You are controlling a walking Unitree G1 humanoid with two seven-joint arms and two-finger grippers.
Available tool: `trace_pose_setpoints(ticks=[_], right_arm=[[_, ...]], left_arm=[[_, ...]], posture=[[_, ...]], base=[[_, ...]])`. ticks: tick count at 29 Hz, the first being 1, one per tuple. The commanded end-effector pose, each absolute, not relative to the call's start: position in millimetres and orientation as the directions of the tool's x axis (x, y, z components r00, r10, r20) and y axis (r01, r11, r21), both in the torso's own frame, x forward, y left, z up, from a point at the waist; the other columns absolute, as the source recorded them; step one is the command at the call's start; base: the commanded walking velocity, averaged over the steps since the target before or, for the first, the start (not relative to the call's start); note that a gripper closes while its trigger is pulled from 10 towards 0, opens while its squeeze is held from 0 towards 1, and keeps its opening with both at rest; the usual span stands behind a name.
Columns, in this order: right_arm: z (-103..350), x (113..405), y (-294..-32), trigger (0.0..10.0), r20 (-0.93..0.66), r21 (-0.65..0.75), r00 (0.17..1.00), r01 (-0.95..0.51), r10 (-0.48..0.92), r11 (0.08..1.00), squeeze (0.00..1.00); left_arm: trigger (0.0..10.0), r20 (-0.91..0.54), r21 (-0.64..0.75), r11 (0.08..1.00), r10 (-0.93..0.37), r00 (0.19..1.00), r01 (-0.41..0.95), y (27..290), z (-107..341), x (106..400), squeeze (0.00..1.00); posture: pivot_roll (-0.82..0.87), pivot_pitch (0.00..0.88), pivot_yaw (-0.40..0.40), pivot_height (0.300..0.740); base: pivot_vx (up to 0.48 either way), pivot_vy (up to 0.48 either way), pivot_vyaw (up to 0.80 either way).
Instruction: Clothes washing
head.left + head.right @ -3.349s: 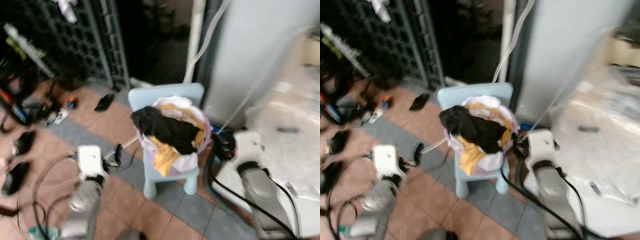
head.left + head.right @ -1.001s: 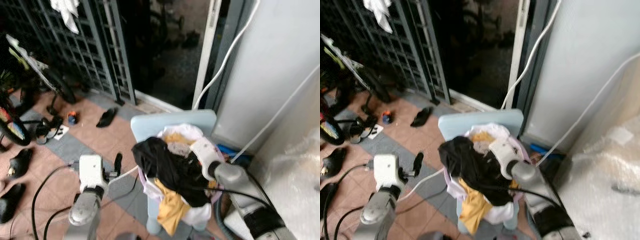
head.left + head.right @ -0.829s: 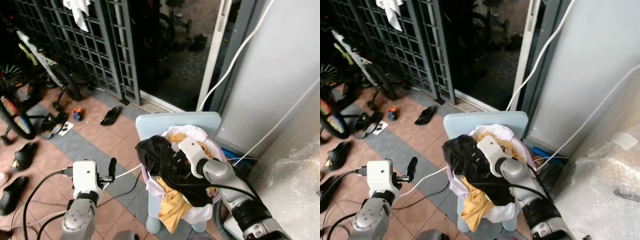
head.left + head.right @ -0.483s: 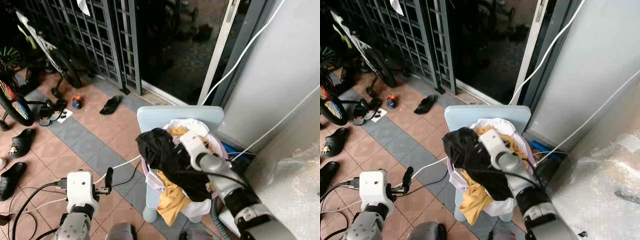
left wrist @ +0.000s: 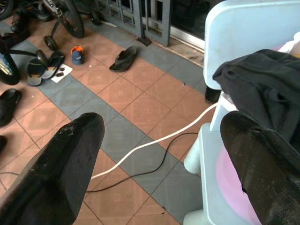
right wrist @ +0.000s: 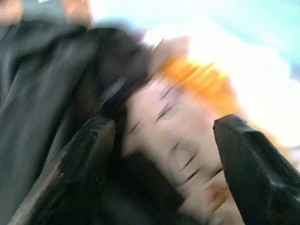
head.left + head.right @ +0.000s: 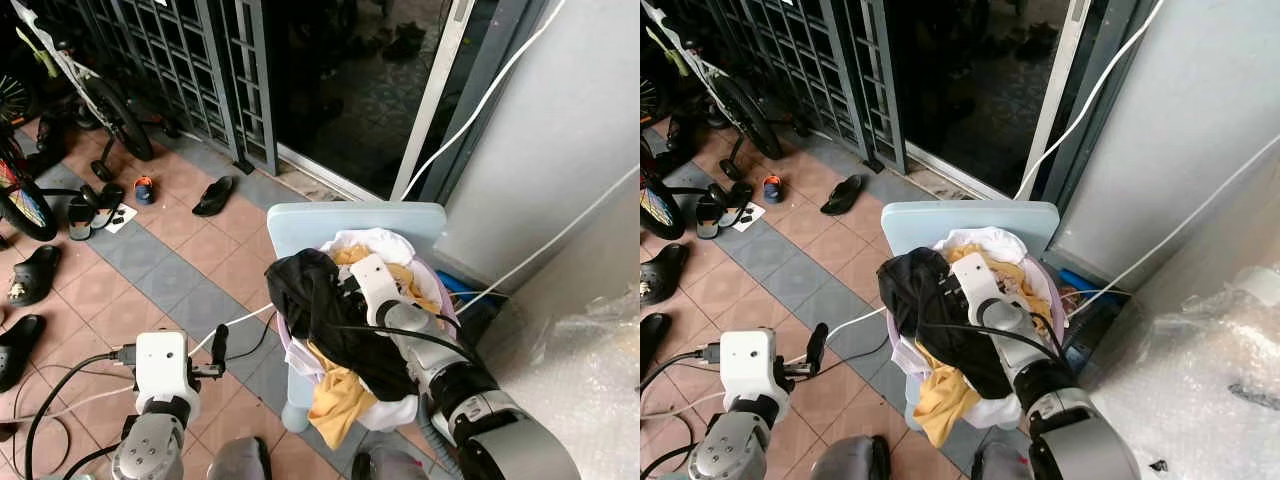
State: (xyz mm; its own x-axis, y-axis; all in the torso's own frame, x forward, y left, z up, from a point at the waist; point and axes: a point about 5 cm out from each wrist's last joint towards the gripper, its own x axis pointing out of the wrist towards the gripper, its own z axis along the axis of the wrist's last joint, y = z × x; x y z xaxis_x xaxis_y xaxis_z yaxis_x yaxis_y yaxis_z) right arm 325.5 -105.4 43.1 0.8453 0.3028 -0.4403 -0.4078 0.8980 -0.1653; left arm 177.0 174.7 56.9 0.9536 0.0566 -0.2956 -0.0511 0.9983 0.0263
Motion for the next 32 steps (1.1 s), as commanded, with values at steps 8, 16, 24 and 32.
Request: trace_pose_setpoints(ticks=[8,16,24,32], right_arm=[[75,328,-94,10.0,-0.257,-0.097,0.83,-0.532,0.495,0.841,0.0],[19,296,-90,6.5,-0.566,-0.188,0.636,-0.718,0.524,0.67,0.0],[11,292,-96,0.0,-0.614,-0.237,0.626,-0.728,0.481,0.644,0.0],[11,296,-107,0.0,-0.615,-0.282,0.653,-0.706,0.442,0.65,0.0]], left_arm=[[10.0,-0.299,0.028,0.998,0.064,0.952,-0.058,173,55,184,0.0],[10.0,-0.299,0.018,0.999,0.038,0.954,-0.034,168,52,190,0.0],[10.0,-0.282,0.016,0.999,0.038,0.959,-0.035,167,53,201,0.0],[10.0,-0.263,0.018,0.999,0.049,0.964,-0.045,166,54,210,0.0]], posture=[[0.06,0.124,-0.007,0.74],[0.03,0.106,0.006,0.74],[0.02,0.078,0.0,0.74],[0.02,0.073,-0.004,0.74]], base=[[0.0,0.0,0.0],[0.0,0.0,0.0],[0.0,0.0,0.0],[0.0,0.0,0.0]])
